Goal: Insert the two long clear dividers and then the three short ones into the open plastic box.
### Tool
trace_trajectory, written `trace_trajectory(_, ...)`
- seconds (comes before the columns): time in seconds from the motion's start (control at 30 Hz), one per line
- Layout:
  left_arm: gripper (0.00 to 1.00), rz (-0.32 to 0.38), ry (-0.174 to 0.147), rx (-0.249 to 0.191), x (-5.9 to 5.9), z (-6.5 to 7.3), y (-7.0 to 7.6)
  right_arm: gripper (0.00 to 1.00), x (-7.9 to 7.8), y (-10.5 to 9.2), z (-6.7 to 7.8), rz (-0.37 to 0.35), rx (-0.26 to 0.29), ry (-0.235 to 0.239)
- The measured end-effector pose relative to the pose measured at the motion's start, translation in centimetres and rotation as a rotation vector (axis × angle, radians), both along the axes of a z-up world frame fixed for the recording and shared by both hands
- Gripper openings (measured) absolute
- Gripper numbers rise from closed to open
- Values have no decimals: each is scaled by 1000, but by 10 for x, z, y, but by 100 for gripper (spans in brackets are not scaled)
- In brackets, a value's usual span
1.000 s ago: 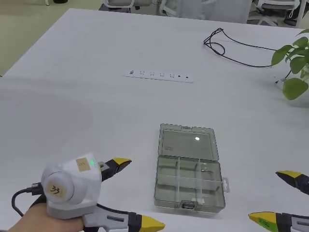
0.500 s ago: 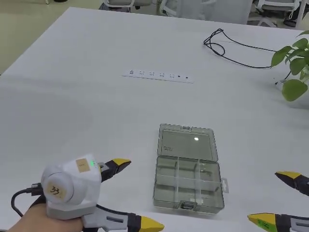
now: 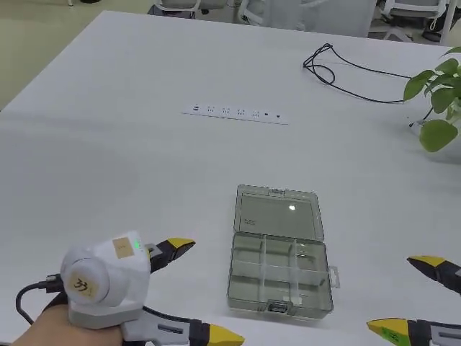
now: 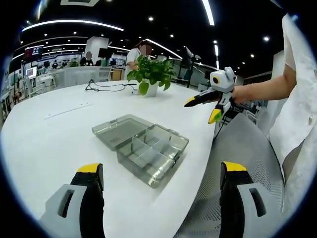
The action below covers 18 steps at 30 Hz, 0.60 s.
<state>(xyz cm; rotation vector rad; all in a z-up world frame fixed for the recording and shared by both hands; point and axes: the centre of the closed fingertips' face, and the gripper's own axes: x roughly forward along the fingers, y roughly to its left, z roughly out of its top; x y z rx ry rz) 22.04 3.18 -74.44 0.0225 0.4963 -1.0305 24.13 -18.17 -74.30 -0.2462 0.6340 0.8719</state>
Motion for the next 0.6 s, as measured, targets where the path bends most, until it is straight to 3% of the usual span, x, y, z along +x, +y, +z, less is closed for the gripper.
trace_trajectory(0.6,100,-2,-2,-5,0,1,-2,83,0,1,0,2,-5,2)
